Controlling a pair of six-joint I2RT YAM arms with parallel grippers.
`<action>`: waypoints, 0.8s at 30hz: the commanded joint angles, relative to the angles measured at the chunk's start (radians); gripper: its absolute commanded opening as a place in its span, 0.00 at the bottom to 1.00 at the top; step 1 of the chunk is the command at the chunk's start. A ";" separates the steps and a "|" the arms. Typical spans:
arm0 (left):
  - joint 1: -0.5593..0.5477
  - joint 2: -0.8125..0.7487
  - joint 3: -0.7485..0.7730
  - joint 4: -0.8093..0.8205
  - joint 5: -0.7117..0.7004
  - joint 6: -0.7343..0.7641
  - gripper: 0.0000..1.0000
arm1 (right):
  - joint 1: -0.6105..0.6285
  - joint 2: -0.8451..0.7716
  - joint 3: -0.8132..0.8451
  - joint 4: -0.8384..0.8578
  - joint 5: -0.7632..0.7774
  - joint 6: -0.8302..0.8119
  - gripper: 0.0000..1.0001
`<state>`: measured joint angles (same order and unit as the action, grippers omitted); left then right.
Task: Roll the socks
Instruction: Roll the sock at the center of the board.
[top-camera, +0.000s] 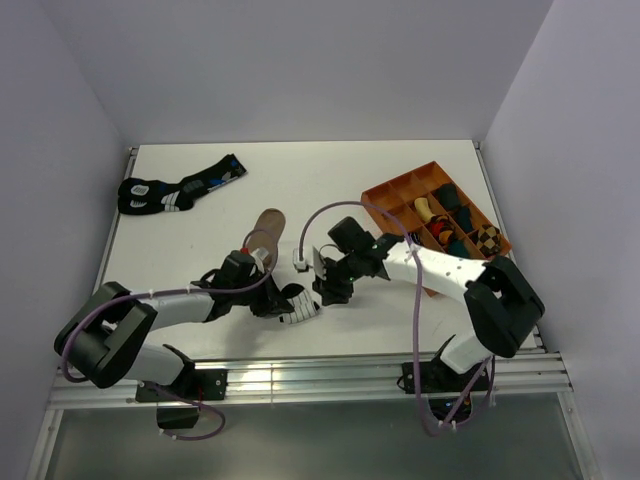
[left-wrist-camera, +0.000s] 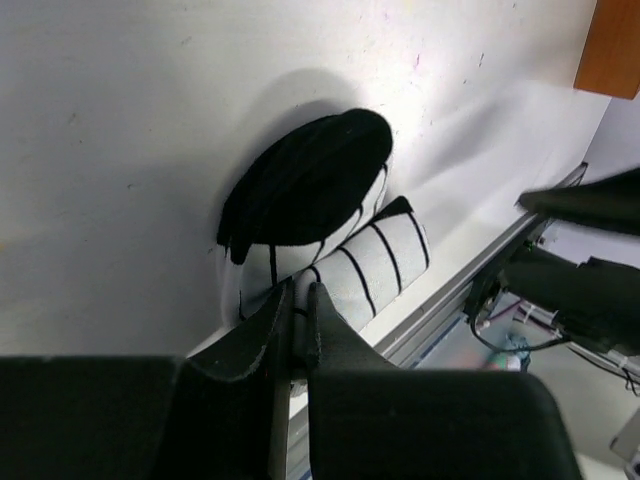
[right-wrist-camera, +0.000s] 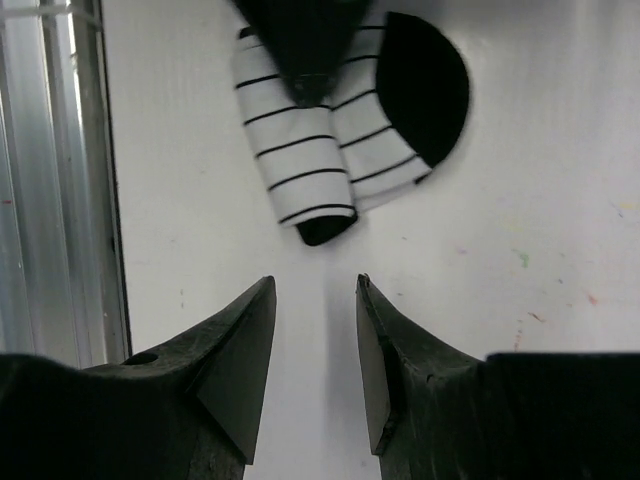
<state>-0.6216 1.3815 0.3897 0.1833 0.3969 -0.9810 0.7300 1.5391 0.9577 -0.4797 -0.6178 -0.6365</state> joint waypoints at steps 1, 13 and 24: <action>0.020 0.050 0.003 -0.177 0.054 0.085 0.00 | 0.072 -0.092 -0.065 0.137 0.088 -0.060 0.46; 0.043 0.163 0.028 -0.159 0.082 0.104 0.00 | 0.269 -0.067 -0.178 0.352 0.208 -0.052 0.48; 0.068 0.186 0.041 -0.173 0.091 0.130 0.00 | 0.295 0.018 -0.152 0.408 0.248 -0.045 0.47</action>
<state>-0.5579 1.5181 0.4591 0.1608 0.5793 -0.9352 1.0115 1.5444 0.7803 -0.1200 -0.3840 -0.6853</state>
